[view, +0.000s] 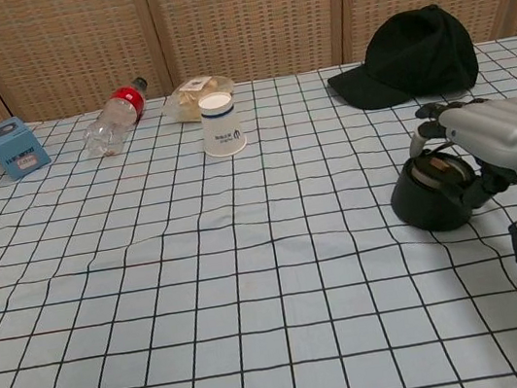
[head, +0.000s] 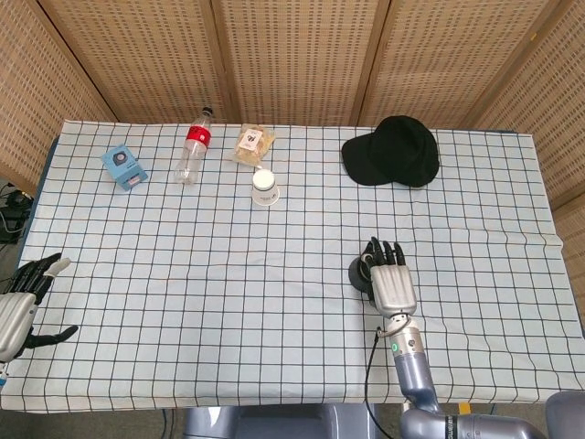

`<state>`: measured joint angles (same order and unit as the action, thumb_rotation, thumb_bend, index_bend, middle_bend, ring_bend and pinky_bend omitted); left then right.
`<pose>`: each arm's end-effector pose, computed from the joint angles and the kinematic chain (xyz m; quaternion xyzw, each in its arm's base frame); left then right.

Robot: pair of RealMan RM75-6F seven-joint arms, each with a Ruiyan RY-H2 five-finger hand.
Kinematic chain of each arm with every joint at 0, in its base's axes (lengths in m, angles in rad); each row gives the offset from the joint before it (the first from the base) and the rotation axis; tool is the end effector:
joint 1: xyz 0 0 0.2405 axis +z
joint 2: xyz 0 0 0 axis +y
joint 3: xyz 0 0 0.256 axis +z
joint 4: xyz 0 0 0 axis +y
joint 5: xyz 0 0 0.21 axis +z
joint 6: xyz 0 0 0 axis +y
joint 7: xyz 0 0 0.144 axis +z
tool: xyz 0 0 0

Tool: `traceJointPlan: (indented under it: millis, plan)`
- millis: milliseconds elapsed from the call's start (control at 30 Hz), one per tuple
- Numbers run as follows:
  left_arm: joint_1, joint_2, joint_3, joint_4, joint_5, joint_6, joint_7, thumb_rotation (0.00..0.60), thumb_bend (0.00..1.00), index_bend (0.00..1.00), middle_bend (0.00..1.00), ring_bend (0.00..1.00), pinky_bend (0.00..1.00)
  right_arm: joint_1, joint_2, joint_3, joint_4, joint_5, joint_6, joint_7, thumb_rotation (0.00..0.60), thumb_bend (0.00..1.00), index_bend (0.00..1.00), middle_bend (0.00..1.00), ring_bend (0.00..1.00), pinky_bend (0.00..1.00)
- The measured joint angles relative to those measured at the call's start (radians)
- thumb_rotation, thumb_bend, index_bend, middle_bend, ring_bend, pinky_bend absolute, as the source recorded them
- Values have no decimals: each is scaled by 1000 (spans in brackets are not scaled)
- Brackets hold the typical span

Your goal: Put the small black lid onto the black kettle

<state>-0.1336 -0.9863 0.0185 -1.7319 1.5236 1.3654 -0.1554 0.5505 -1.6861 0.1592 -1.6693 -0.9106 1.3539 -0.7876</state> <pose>-0.2983 0.1777 0.1641 -0.6120 -0.4652 -0.3844 0.5111 -0.1691 -0.2786 -0.0221 0.6621 -0.4097 0.3018 0.5502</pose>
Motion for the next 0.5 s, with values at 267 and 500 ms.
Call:
traceJointPlan:
  millis: [267,500]
  plan:
    - [4,-1,-1,3,8,13,-15,600,151,0,0,0,0,-6,-8,-10,2,12,-4,-17,600,671,313,0,0,0]
    - [5,2,0,4,11,16,-25,600,151,0,0,0,0,-8,-20,-14,8,5,-5,-22,600,668,317,0,0,0]
